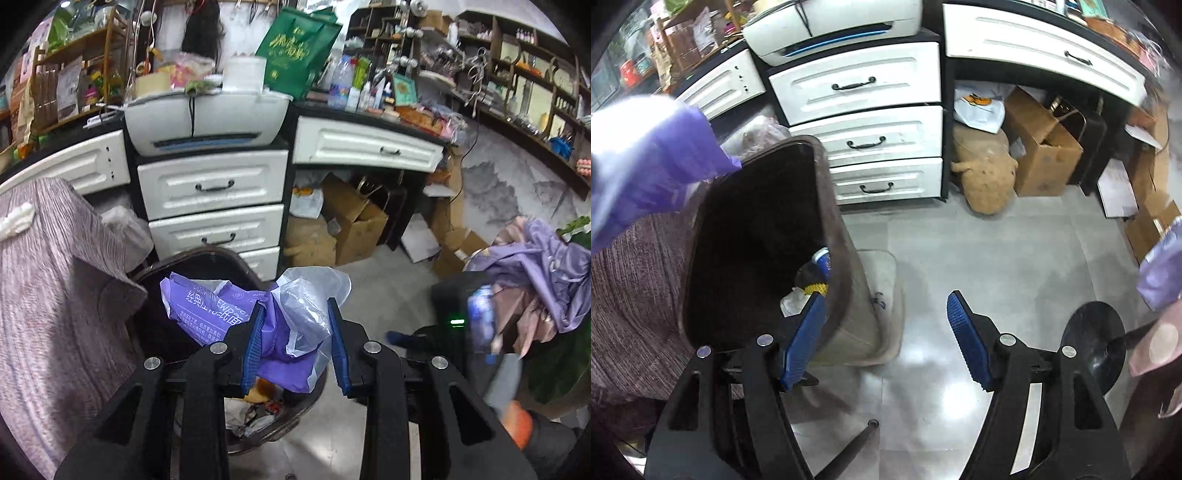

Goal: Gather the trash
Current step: 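Lower the purple bag into the bin and open the left gripper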

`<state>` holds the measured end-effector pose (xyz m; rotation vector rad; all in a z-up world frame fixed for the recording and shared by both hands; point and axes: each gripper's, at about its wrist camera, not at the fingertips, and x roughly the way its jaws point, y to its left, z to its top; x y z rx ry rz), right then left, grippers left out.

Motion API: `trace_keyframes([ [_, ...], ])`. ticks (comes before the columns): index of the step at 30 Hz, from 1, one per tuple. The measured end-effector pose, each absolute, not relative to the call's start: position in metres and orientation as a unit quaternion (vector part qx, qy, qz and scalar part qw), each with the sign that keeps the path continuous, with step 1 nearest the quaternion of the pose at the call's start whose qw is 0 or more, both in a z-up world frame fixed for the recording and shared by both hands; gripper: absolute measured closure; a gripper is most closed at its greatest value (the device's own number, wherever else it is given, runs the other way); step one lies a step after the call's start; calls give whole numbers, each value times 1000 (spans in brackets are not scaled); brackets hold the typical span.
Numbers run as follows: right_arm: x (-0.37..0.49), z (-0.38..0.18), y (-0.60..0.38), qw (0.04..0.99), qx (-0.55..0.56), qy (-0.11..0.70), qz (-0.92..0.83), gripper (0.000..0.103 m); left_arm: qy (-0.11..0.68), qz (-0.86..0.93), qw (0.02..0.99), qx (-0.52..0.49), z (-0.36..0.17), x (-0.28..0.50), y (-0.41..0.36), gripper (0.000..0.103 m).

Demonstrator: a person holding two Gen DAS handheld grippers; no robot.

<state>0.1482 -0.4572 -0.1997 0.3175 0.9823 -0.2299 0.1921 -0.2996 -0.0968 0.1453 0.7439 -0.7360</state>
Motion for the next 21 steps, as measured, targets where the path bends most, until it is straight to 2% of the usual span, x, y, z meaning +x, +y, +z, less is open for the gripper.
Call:
trace_keyframes([
  [8,129,-198,-468,865,163,460,-118,35,401,-324,853,86,-133,216,-312,70],
  [13,124,-193,-470,868,160,455,-121,35,425,-325,841,80,-147,225,-315,64],
  [16,122,-193,-470,868,161,456,-119,35,434,-323,837,78,-153,228,-316,56],
  [21,120,-192,-470,869,160,452,-120,35,437,-328,834,76,-153,224,-316,35],
])
